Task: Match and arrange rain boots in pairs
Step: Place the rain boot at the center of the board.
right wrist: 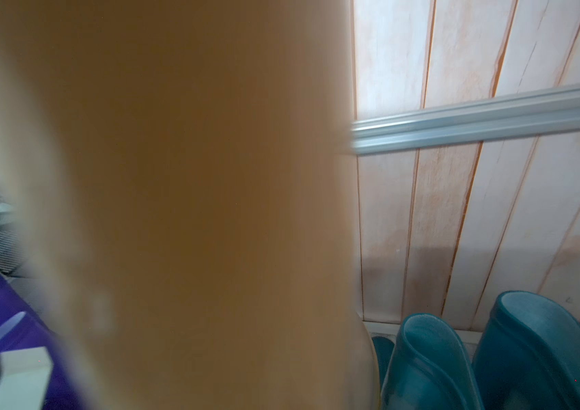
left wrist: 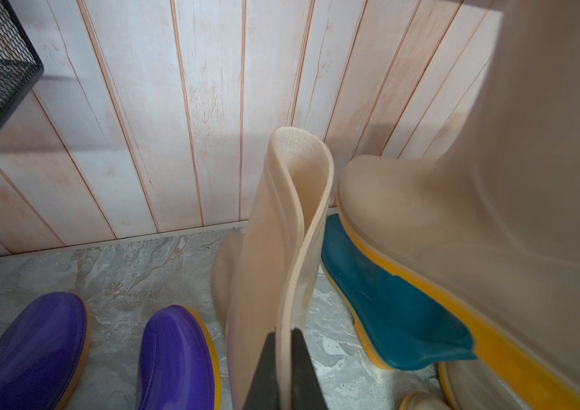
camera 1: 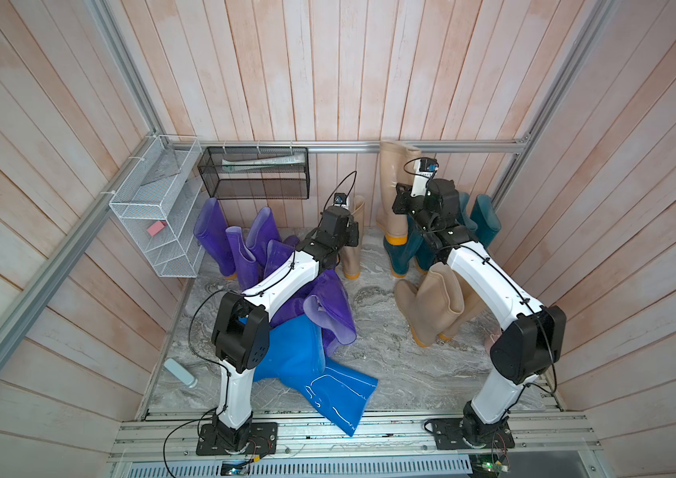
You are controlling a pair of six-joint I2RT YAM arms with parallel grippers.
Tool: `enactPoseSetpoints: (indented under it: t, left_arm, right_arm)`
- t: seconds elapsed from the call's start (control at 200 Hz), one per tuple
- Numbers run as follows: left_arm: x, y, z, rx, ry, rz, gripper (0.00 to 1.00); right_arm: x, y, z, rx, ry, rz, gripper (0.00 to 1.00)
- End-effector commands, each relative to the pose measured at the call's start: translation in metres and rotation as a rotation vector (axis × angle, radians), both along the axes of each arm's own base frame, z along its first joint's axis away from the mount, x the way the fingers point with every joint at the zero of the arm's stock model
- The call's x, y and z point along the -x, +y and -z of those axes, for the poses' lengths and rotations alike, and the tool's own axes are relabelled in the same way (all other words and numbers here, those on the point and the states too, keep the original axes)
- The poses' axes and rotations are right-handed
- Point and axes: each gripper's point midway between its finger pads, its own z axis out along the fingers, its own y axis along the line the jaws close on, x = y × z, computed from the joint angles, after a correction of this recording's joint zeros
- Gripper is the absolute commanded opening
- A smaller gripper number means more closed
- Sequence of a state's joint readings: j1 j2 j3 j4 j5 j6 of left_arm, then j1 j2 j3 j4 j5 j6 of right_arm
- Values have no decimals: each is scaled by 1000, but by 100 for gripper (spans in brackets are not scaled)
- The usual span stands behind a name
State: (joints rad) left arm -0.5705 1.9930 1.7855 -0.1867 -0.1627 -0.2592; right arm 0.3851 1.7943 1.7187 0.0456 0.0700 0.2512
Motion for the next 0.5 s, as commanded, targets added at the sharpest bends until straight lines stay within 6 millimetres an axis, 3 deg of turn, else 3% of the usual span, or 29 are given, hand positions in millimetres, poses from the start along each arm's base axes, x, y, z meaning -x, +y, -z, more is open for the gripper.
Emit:
enactPoseSetpoints:
  t: [0.0,0.305,0.495]
  left_arm:
    - [6,-1,-23,55,-38,10,0]
    - [4,-3,-17,68,-27,20,0]
    - [3,-1,-15,69,-22,17,0]
  right_arm:
    - [-11,4,-35,-67,-120,17,0]
    - [-42,18,18,-56,-59,12,0]
    - [-58,24,34,-61,-47,-1,0]
